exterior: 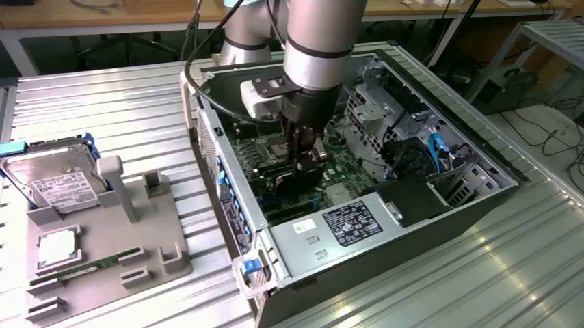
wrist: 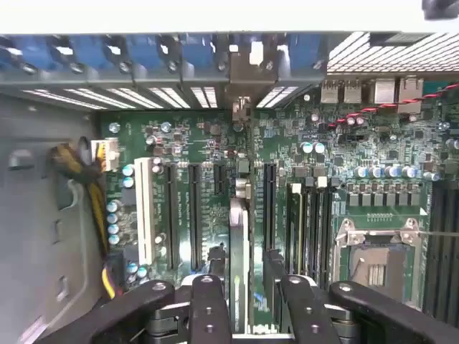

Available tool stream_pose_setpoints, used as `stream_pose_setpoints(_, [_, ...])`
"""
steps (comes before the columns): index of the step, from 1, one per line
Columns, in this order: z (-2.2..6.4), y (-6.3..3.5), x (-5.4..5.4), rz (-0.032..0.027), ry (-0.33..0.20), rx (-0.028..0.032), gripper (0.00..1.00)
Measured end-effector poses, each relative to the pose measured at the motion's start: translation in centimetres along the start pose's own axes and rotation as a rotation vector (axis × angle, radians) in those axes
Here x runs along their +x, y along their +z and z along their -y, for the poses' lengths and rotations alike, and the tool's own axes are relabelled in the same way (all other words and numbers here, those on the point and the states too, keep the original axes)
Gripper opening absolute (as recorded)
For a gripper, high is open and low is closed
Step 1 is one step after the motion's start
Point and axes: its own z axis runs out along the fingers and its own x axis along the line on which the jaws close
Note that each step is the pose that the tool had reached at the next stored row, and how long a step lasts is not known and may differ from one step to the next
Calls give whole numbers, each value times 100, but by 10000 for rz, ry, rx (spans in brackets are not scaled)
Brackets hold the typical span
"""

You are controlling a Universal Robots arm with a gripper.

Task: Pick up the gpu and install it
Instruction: 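Insert the gpu into the slot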

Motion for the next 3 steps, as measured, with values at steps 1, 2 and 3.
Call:
stream_pose_setpoints(1, [1, -27, -1, -43, 0, 7, 15])
stream_pose_setpoints(2, [1, -27, -1, -43, 0, 7, 11])
stream_pose_setpoints(3, [1, -27, -1, -43, 0, 7, 11])
